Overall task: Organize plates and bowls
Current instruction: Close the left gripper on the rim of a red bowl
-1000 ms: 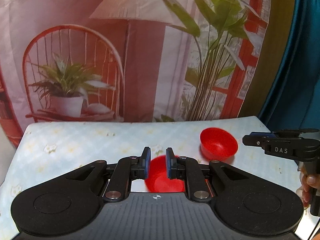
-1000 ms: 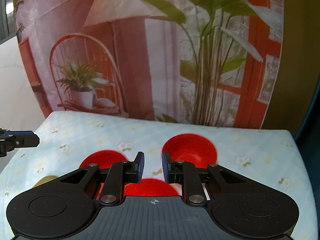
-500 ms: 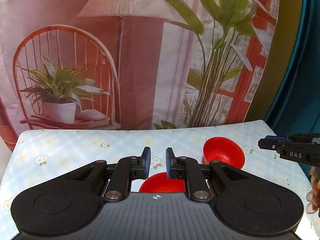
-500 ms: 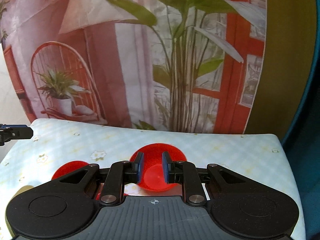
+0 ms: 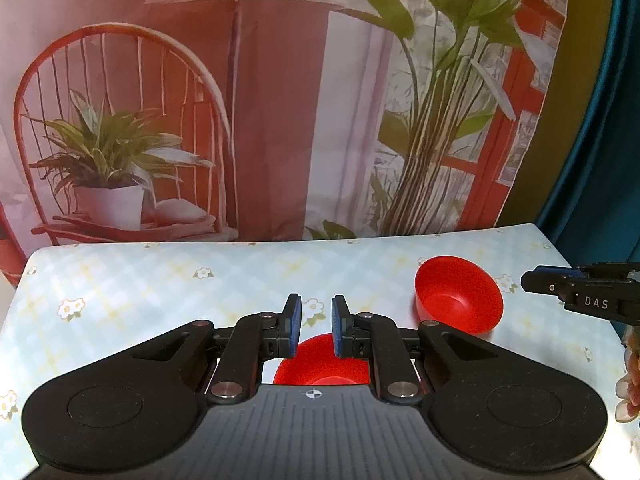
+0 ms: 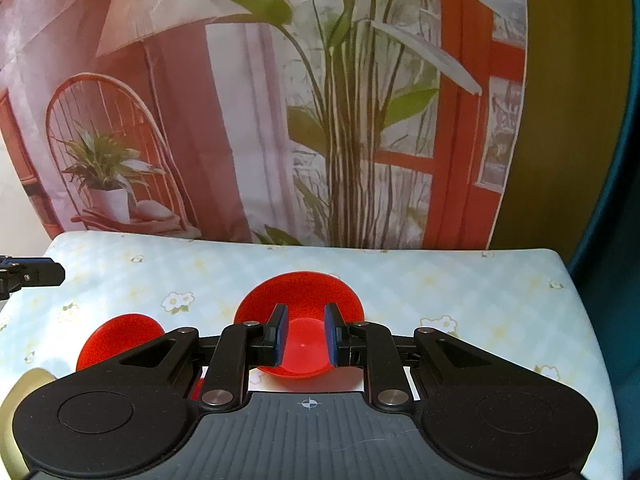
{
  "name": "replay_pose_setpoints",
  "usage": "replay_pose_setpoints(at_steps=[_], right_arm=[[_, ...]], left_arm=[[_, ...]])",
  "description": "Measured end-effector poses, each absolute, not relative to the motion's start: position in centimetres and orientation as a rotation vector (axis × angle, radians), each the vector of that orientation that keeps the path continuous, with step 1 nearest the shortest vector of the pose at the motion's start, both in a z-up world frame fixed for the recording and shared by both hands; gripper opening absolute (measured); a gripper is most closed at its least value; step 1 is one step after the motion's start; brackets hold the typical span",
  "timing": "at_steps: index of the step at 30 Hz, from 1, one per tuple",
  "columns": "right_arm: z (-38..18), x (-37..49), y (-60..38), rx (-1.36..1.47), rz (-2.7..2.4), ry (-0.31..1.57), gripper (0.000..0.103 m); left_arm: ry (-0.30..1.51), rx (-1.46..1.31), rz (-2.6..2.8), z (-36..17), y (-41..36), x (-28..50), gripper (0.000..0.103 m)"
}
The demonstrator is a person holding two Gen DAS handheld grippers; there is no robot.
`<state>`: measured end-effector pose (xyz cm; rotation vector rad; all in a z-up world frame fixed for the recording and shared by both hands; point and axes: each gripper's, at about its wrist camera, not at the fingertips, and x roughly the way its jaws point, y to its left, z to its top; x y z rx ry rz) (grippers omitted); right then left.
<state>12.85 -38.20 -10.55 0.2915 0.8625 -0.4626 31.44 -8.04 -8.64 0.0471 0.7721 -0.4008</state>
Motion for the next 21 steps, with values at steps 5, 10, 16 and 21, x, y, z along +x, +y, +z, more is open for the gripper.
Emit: replay_pose_setpoints(at_steps=[5,10,16,21], right_arm=[[-11.5,13.2,-38.7,0.306,-0.46,0.875,0.018],[-12.9,13.7,-38.9,0.322,-0.458,0.89,0.019],[-15.3,13.4,-40.6,0.351,-0.526,0.9,0.025],[-17.4,12.7,-42.2,0.401,-0.561,0.904,0.032]], left_arm=[[0.785,0.046,-0.425,-9.4,-8.9,31.8,0.017],[0.799,0.028,-0.463,-10.5,-11.3,32.6,0.017],[0.798,0.043,-0.527,-12.0,-15.9,34.7,0.035],[0.837,0.056,-0.57,-14.3,-18.9,36.7,0.04]])
